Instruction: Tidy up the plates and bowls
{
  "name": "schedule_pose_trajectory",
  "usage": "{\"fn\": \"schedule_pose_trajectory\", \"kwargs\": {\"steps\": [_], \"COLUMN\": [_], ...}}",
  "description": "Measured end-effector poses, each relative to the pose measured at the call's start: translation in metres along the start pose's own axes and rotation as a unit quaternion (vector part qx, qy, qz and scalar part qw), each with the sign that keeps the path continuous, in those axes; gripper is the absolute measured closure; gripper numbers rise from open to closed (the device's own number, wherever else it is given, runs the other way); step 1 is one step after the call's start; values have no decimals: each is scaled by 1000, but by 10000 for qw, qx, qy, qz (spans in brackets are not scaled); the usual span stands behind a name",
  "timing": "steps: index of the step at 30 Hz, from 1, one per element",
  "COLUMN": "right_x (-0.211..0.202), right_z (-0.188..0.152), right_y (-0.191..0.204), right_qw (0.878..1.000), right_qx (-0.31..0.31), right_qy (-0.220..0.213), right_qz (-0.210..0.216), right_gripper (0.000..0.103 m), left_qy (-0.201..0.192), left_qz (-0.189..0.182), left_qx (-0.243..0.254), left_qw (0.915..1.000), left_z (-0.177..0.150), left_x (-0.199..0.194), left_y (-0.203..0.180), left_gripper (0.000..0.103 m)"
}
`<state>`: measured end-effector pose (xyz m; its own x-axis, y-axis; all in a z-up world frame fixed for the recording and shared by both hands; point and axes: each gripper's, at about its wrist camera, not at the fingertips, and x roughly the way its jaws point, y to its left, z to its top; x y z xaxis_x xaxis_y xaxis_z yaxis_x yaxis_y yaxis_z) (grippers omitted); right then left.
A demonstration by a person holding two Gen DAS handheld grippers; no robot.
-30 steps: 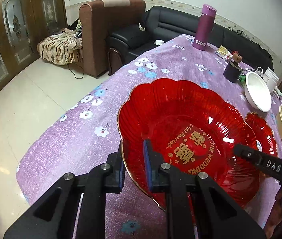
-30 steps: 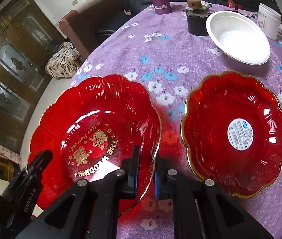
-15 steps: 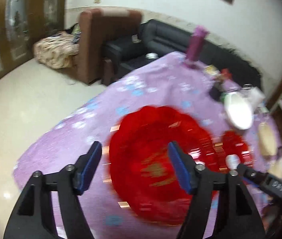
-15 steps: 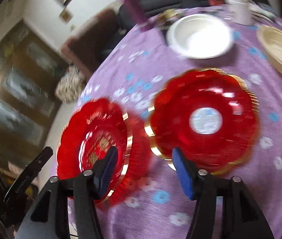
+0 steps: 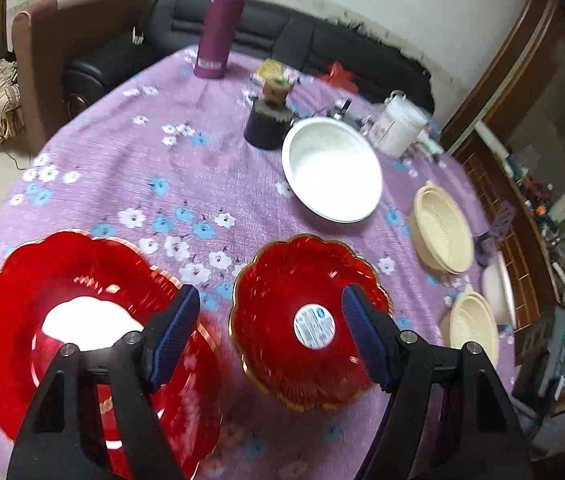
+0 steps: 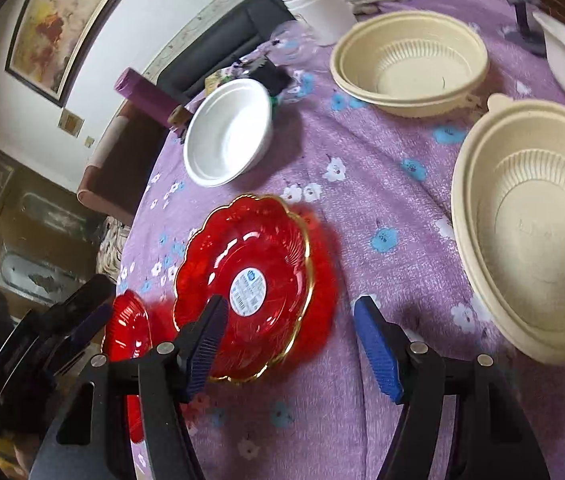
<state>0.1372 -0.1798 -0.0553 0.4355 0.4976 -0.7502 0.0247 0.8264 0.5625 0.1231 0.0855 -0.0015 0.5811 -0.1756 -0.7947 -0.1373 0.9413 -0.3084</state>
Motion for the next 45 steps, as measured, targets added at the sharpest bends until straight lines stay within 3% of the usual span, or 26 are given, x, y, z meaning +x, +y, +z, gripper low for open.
{"fn": "schedule_pose_trajectory", "kwargs": {"steps": [6, 14, 17, 18, 20, 24, 26, 31, 45], "right_x": [25, 39, 41, 42, 43, 47, 49, 51, 1], "right_z": [8, 13, 15, 15, 15, 17, 17, 13, -4], "right_y": [-12, -16, -13, -12, -9, -6, -4, 0, 14], "right_qw": [9997, 9994, 9995, 9995, 9992, 9983, 9976, 9961, 9952], "right_qx": [133, 71, -12, -41, -117, -222, -293, -376, -636], "right_qy": [190, 325, 300, 292, 305, 334, 401, 404, -24], "right_qz": [37, 22, -64, -97, -228, -415, -479, -695, -741], "right_gripper": [35, 35, 39, 40, 53, 65, 83, 93, 93], "left_qy": [765, 1164, 1217, 1222, 1262, 1356, 1442, 1384, 855], "left_qz": [18, 147, 190, 212, 378, 583, 589, 707, 395], "left_qx": [-58, -31, 73, 131, 303, 475, 527, 605, 585], "left_qw": [9971, 9931, 9924, 9922, 9908, 9879, 9864, 9860, 9938], "left_z": [14, 15, 12, 12, 12, 10, 8, 7, -8], "left_x": [47, 72, 75, 75, 79, 85, 88, 86, 32], "left_y": [-6, -6, -10, -11, -16, -18, -19, -19, -19], "left_gripper": [29, 30, 36, 42, 49, 70, 80, 93, 94]}}
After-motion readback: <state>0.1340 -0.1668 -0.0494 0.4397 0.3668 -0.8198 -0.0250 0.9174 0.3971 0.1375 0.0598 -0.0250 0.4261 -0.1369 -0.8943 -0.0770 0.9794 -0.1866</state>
